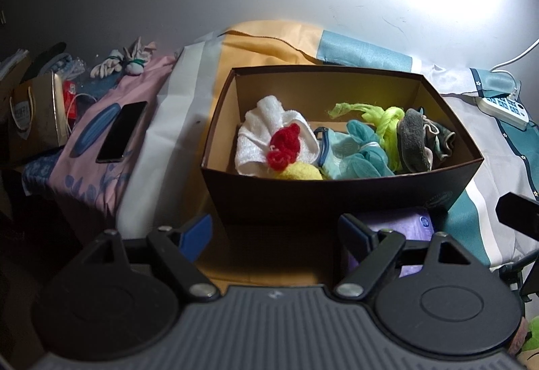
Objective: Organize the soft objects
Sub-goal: 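Move both grippers back toward the plush toys beside the shoebox, then grasp the pink teddy bear with the left gripper while the right gripper grasps the green plush toy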
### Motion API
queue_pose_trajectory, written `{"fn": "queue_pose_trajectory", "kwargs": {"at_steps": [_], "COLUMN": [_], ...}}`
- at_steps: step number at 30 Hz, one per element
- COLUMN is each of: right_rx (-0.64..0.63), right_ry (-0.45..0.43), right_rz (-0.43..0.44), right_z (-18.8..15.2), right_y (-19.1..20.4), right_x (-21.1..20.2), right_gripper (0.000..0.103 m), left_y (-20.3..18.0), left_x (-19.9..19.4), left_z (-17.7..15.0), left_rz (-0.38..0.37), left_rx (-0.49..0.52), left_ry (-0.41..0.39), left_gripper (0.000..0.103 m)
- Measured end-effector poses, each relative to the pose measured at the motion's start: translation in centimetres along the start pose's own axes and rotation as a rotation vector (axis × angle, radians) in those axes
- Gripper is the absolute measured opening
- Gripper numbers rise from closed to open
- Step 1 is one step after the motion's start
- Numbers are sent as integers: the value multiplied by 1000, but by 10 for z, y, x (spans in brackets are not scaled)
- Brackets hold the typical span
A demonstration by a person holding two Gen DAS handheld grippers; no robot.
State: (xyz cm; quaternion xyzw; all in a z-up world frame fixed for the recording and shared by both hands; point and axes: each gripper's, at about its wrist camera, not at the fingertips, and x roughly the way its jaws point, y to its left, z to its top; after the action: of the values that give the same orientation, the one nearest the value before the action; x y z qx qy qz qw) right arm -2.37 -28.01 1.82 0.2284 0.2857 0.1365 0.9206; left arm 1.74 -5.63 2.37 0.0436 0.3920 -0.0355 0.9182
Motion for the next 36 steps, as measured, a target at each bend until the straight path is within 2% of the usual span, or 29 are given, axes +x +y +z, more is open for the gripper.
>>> {"fn": "queue_pose_trajectory", "kwargs": {"at_steps": [11,17,29,36], "right_rx": [-37,-45,-60,-22], "right_ry": [7,-1,19,29], "right_rz": [39,42,-6,-47], "right_z": [-12,-17,-38,-46], "right_y": [-9,-21,-42,-57], "right_x": [-29,-49,-88,-97], "right_gripper": [38,39,40,40], "left_y": [-23,-37,-74,-96], "left_x": [-18,-27,-32,-33], "left_z": [-23,-39,-61,-65], "left_rz": [1,-29,-123,-159], "left_rx": [21,41,116,156], "left_ry": [22,43,104,115], "left_gripper": [84,84,84,84]}}
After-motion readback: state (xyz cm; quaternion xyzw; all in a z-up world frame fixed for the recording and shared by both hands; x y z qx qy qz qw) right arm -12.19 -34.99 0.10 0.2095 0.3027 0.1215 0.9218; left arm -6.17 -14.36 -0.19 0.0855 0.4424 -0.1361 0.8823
